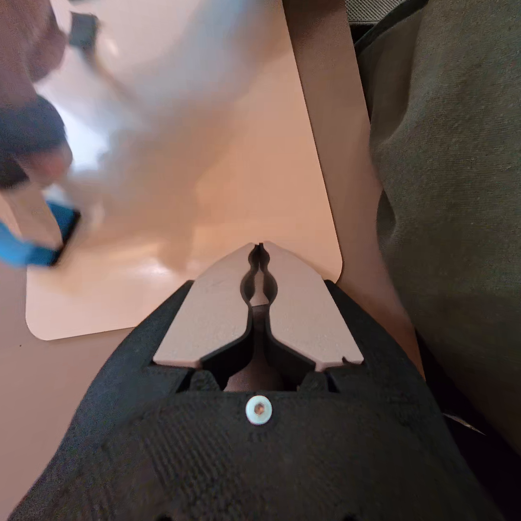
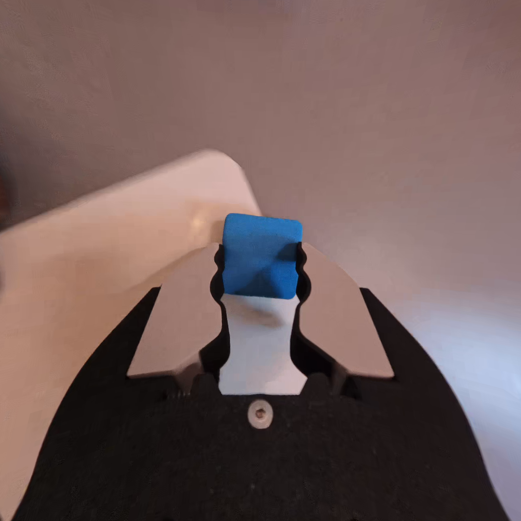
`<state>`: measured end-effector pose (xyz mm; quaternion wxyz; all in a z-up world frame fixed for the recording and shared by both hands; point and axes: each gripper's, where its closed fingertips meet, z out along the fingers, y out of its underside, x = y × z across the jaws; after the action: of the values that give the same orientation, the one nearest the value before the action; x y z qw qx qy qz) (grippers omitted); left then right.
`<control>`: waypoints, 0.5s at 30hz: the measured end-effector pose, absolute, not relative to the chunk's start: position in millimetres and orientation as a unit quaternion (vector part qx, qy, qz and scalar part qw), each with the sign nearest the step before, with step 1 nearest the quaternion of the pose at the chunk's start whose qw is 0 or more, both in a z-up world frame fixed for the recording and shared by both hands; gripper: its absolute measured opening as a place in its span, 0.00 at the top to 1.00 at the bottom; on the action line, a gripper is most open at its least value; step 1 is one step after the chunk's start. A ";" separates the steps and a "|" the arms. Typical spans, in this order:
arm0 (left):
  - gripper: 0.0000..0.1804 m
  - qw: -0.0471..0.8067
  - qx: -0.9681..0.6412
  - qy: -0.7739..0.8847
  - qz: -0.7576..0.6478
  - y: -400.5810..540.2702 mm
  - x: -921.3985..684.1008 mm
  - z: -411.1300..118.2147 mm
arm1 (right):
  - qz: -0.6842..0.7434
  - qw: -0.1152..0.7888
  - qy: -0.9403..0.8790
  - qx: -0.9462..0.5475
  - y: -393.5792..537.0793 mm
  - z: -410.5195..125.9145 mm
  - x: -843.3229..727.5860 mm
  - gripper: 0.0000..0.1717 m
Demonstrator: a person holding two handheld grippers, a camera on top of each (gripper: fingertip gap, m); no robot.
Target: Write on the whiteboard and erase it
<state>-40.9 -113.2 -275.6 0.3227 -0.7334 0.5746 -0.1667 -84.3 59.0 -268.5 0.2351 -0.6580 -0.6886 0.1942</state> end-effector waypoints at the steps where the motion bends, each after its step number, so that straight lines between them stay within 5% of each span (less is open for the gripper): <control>1: 0.99 0.325 -0.732 0.577 -0.161 -113.2 -40.9 -275.5 | 0.173 0.232 -0.672 -0.681 76.5 -268.4 -58.9 0.71; 9: 1.00 0.326 -0.732 0.581 -0.143 -112.1 -39.4 -275.3 | 0.163 0.261 -0.525 -0.793 131.2 -268.6 131.8 0.71; 15: 1.00 0.365 -0.740 0.518 -0.225 -90.0 -35.3 -258.0 | 0.194 0.362 -0.601 -0.686 100.7 -249.6 73.9 0.71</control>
<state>-35.3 -90.0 -258.0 0.3648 -0.7403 0.5181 -0.2245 73.9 100.7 -249.6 0.3618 -0.6859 -0.6007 0.1944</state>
